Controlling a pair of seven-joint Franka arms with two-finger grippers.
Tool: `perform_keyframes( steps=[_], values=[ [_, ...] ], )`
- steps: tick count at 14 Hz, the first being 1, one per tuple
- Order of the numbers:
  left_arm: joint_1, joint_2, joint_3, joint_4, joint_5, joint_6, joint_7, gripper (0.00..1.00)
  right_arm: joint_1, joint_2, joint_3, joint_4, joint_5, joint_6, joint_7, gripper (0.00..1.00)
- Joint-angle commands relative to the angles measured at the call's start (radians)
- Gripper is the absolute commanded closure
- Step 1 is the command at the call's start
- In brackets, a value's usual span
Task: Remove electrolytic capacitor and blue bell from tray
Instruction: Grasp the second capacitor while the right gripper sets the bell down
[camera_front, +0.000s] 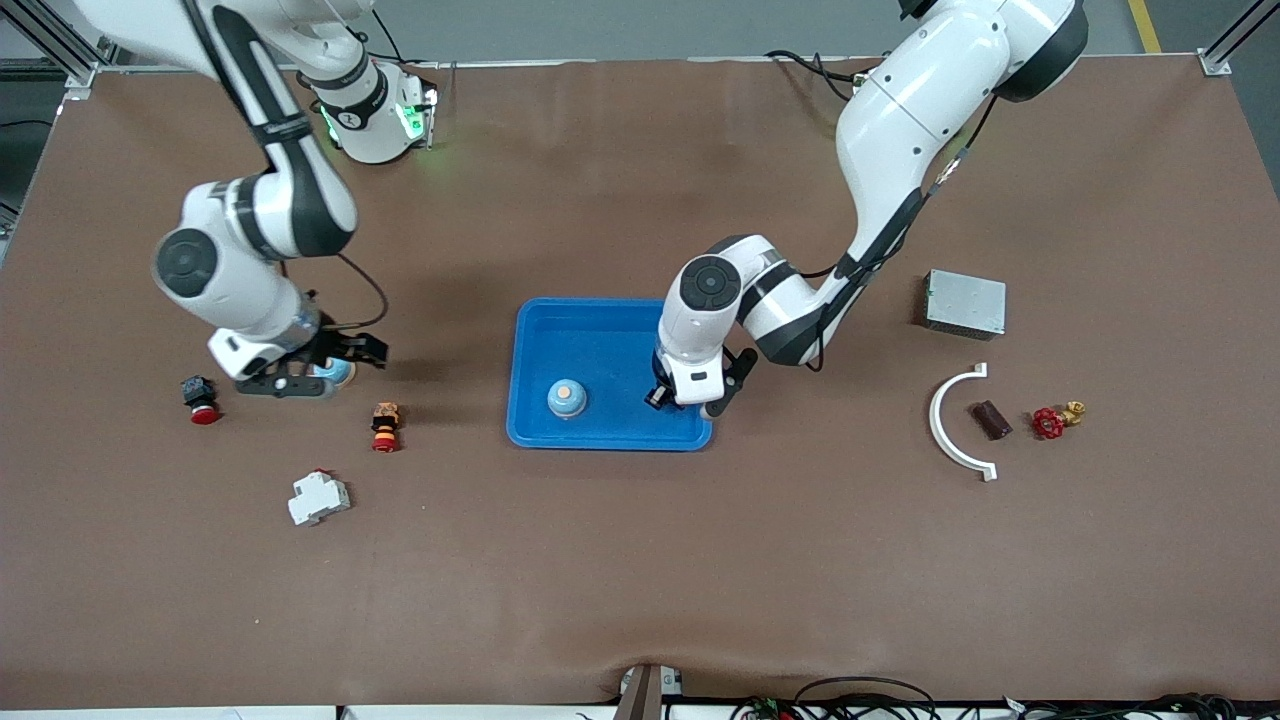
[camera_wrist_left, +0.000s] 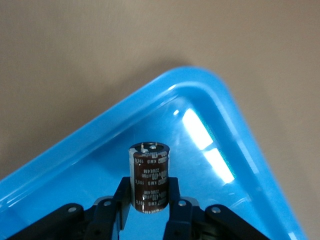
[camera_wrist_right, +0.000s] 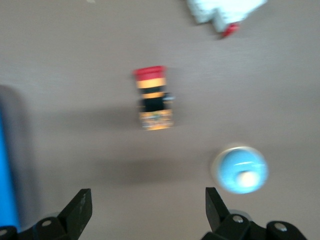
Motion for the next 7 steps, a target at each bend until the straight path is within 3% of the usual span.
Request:
perform_keyframes(
  steps=[1,7],
  values=[
    [0.019,-0.099,0.004,-0.009,0.023,-0.089,-0.003,1.00,0.101,0.045,-0.006,0.089,-0.015,-0.015,0.177,0.00],
    [0.157,-0.225,-0.005,-0.025,0.008,-0.342,0.256,1.00,0.232,0.239,-0.009,0.308,-0.018,-0.033,0.387,0.00]
  ],
)
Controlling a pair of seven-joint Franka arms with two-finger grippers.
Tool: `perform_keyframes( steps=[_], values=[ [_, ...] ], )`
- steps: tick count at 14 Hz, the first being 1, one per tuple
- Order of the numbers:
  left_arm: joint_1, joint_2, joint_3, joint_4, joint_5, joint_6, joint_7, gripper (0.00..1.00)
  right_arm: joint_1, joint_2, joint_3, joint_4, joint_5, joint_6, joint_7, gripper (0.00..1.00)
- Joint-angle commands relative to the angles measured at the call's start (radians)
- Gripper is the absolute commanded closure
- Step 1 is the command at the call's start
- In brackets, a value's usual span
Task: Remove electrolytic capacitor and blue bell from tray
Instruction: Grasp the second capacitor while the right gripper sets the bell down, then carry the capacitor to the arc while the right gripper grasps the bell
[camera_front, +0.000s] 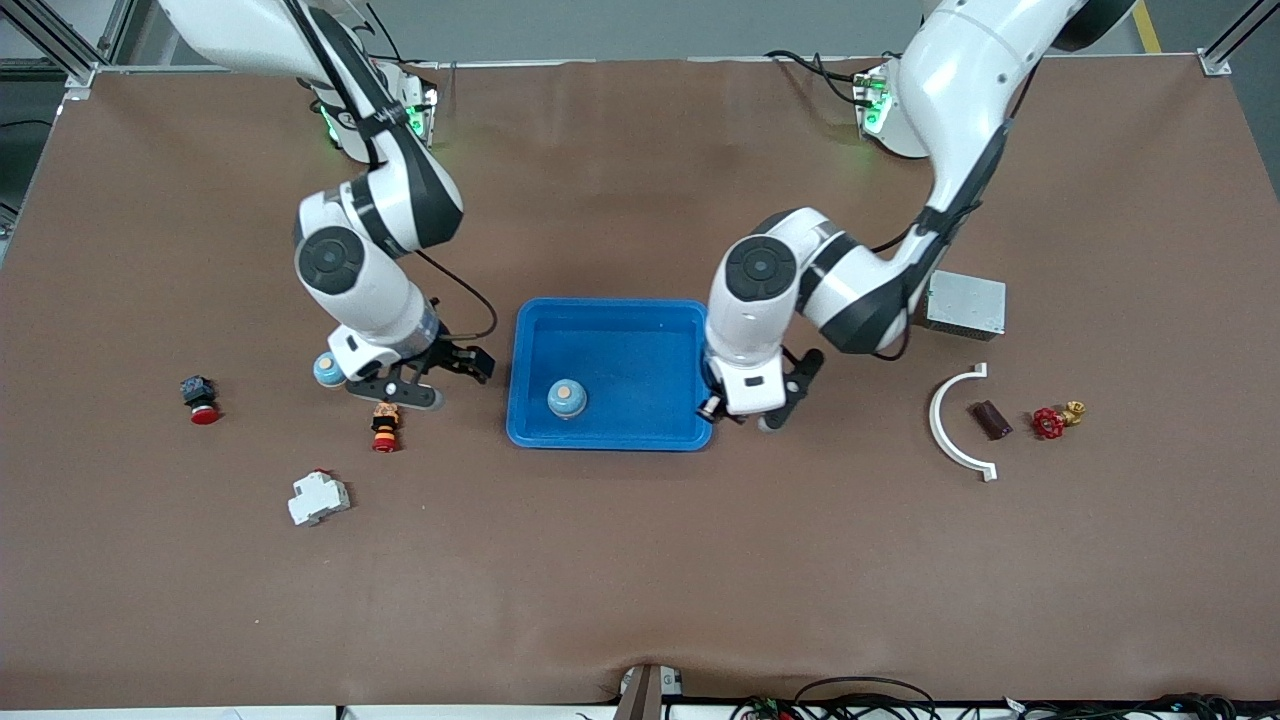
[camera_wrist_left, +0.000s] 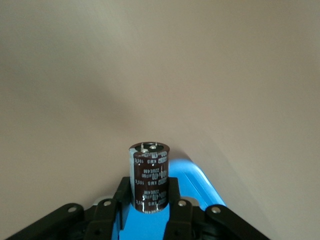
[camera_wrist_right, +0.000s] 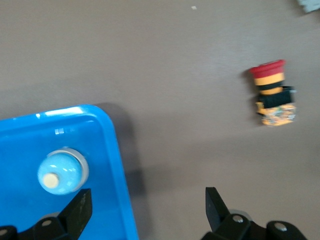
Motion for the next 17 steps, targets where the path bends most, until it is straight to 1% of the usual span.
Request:
perform_keyframes(
  steps=[1,3,5,7,9,13,15,16,17],
  values=[
    [0.078,-0.038,-0.005,-0.052,0.008,-0.083,0.141,1.00,0.049,0.115,-0.013,0.128,-0.028,-0.026,0.095,0.00],
    [0.145,-0.038,-0.005,-0.094,0.009,-0.106,0.271,1.00,0.089,0.185,-0.018,0.206,-0.089,-0.033,0.213,0.00],
    [0.201,-0.026,-0.001,-0.138,0.024,-0.105,0.336,1.00,0.124,0.241,-0.016,0.294,-0.148,-0.094,0.316,0.00],
    [0.268,-0.012,-0.001,-0.164,0.026,-0.105,0.414,1.00,0.145,0.284,-0.015,0.360,-0.151,-0.143,0.365,0.00],
    [0.307,0.009,-0.001,-0.186,0.032,-0.099,0.447,1.00,0.152,0.293,-0.013,0.371,-0.143,-0.137,0.387,0.00],
    [0.333,0.051,0.002,-0.193,0.077,-0.096,0.447,1.00,0.178,0.310,-0.013,0.369,-0.139,-0.128,0.443,0.00],
    [0.354,0.063,0.004,-0.192,0.077,-0.080,0.447,1.00,0.190,0.316,-0.013,0.360,-0.136,-0.077,0.482,0.00],
    [0.371,0.063,0.004,-0.190,0.077,-0.079,0.447,0.89,0.196,0.318,-0.013,0.346,-0.136,-0.045,0.498,0.00],
    [0.374,0.063,0.004,-0.192,0.075,-0.079,0.447,0.71,0.198,0.318,-0.012,0.334,-0.134,-0.016,0.502,0.00]
  ],
)
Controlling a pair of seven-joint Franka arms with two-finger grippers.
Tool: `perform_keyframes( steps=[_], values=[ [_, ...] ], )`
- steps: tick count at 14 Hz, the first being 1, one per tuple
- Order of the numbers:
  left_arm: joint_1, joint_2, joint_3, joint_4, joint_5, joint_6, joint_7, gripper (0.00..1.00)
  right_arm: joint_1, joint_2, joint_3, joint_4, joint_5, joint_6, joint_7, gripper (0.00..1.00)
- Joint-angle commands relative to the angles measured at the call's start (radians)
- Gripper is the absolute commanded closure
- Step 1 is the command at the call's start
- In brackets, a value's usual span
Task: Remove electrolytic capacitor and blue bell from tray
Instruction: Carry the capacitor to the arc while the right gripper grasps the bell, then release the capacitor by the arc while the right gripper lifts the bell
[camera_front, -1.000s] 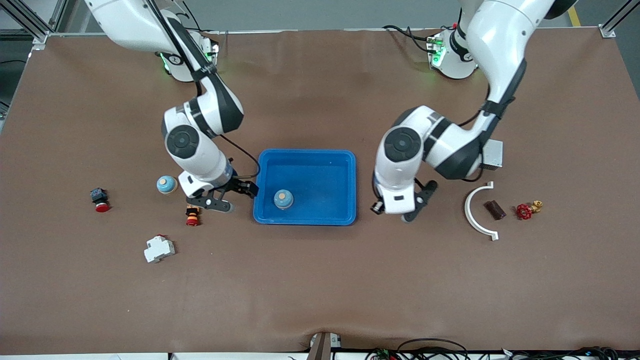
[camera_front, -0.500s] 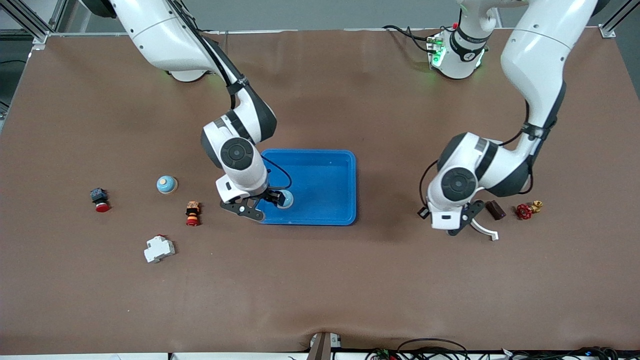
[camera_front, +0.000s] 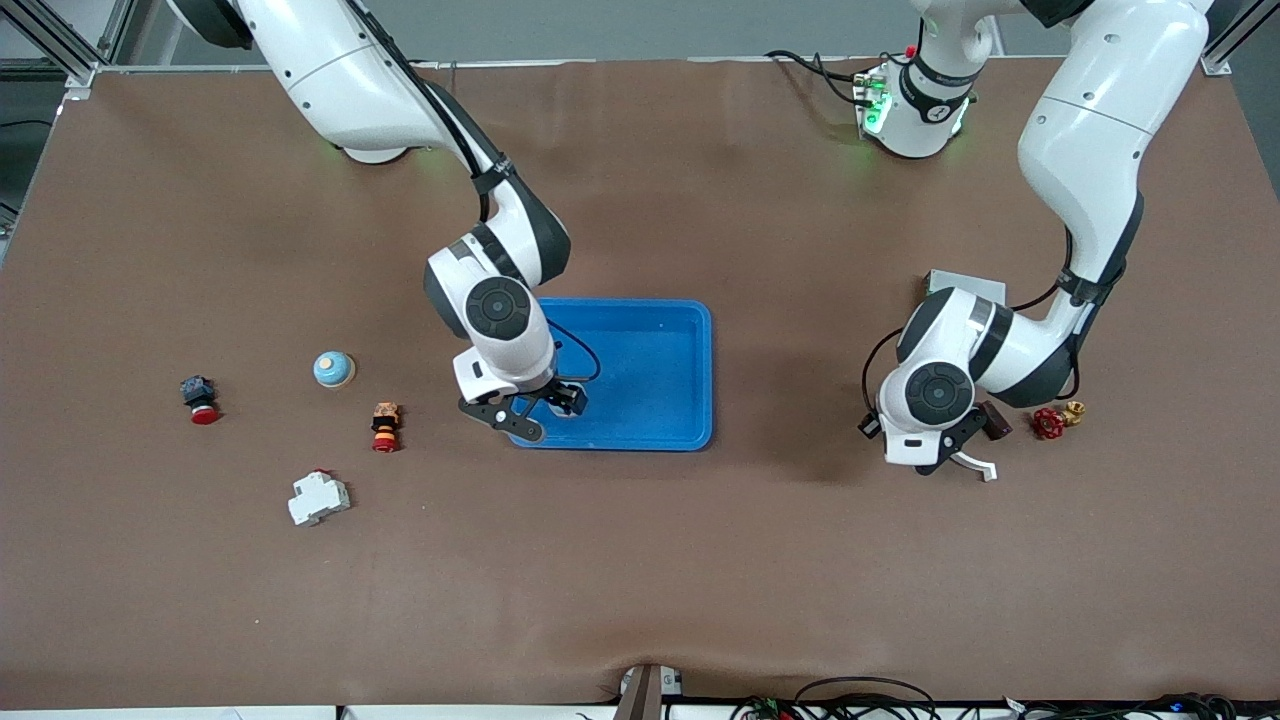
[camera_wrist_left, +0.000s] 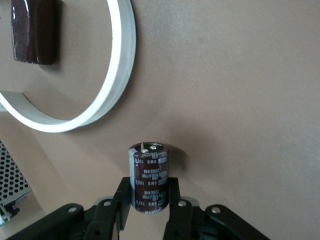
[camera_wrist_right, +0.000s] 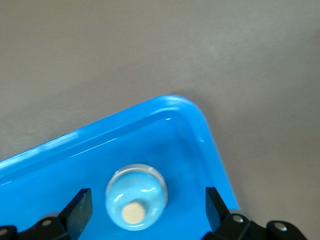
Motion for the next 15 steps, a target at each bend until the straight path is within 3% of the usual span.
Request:
perform_keyframes(
  steps=[1,2,3,6,11,15],
  values=[
    [0.029,-0.008,-0.008,-0.006,0.025,0.012,-0.003,0.50,0.018,0.010,-0.007,-0.014,0.011,0.055,0.044,0.00],
    [0.029,-0.010,-0.010,-0.003,0.025,0.012,-0.007,0.21,0.029,0.010,-0.008,-0.026,0.019,0.069,0.054,0.00],
    [0.029,-0.016,-0.010,-0.002,0.023,0.012,-0.008,0.00,0.036,0.010,-0.008,-0.044,0.021,0.093,0.062,0.00],
    [0.031,-0.065,-0.016,0.014,0.013,0.003,-0.002,0.00,0.038,0.016,-0.008,-0.104,0.021,0.191,0.068,0.00],
    [0.032,-0.203,-0.020,0.030,0.007,-0.025,0.166,0.00,0.047,0.021,-0.008,-0.103,0.019,0.184,0.079,0.00],
    [0.063,-0.261,-0.020,0.139,-0.061,-0.121,0.338,0.00,0.047,0.021,-0.010,-0.097,0.018,0.184,0.079,0.00]
  ],
)
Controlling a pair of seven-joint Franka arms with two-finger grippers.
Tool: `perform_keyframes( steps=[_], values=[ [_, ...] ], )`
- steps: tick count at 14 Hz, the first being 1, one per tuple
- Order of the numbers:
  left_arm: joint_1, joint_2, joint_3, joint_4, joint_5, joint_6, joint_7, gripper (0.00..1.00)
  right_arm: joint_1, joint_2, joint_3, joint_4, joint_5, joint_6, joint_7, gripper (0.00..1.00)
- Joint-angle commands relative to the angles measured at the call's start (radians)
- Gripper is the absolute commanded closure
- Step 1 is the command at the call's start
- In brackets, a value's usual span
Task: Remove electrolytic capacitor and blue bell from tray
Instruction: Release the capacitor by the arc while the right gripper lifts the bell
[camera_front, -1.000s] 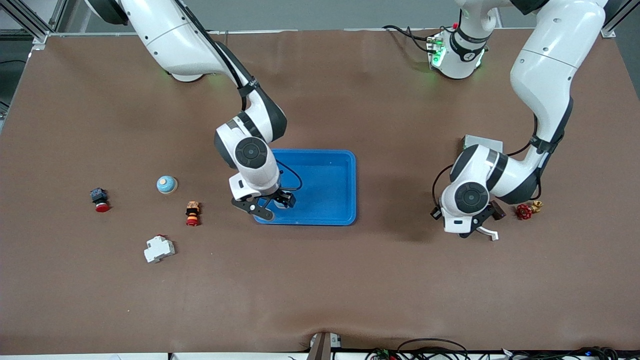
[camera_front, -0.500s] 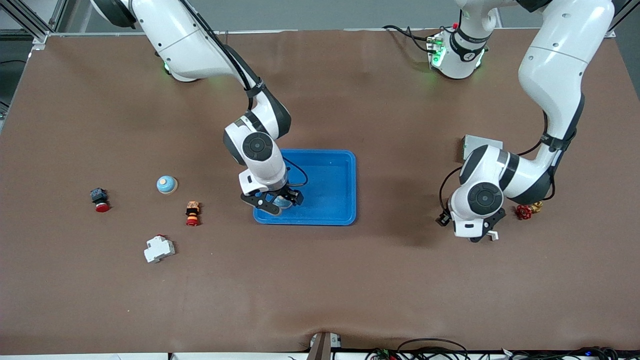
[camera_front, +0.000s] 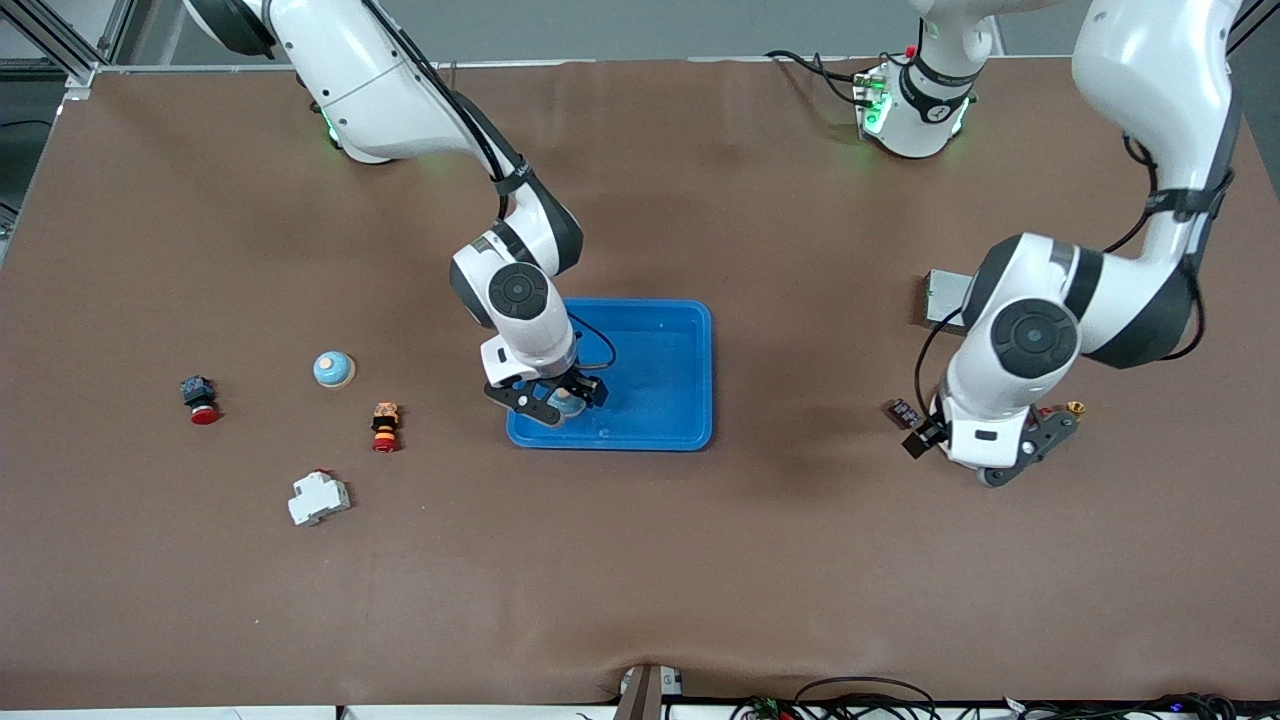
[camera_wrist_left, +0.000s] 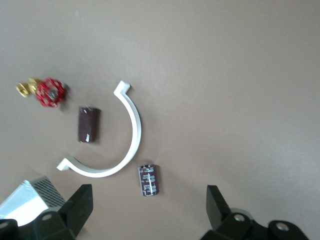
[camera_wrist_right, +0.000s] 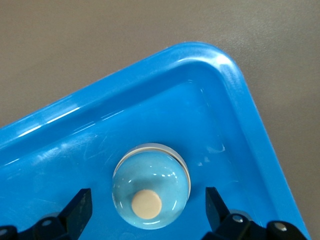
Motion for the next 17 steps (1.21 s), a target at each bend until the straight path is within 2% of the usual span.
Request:
perform_keyframes(
  steps=[1,5,8,10,13,14,15,17],
  values=[
    [0.044,-0.034,-0.006,0.090,-0.083,-0.084,0.168,0.00,0.011,-0.002,-0.009,0.005,0.003,0.002,0.015,0.00],
    [0.099,-0.062,-0.006,0.187,-0.133,-0.153,0.464,0.00,0.005,0.001,-0.009,0.005,-0.005,0.009,0.011,0.00],
    [0.102,-0.064,-0.007,0.265,-0.133,-0.259,0.575,0.00,0.010,0.016,-0.014,0.009,-0.011,0.014,0.011,0.00],
    [0.119,-0.083,-0.009,0.288,-0.133,-0.322,0.641,0.00,0.010,0.021,-0.015,0.013,-0.019,0.014,0.012,0.00],
    [0.125,-0.157,0.002,0.288,-0.135,-0.329,0.762,0.00,0.008,0.025,-0.014,0.021,-0.019,0.014,0.014,0.00],
    [0.139,-0.178,0.002,0.285,-0.136,-0.349,0.786,0.00,0.010,0.024,-0.015,0.022,-0.022,0.013,0.005,0.44],
    [0.146,-0.192,-0.003,0.286,-0.147,-0.384,0.809,0.00,0.002,0.025,-0.014,0.028,-0.020,0.013,0.011,0.99],
    [0.151,-0.246,0.005,0.285,-0.214,-0.415,0.840,0.00,0.001,0.027,-0.012,0.044,-0.006,0.000,0.014,1.00]
  ],
)
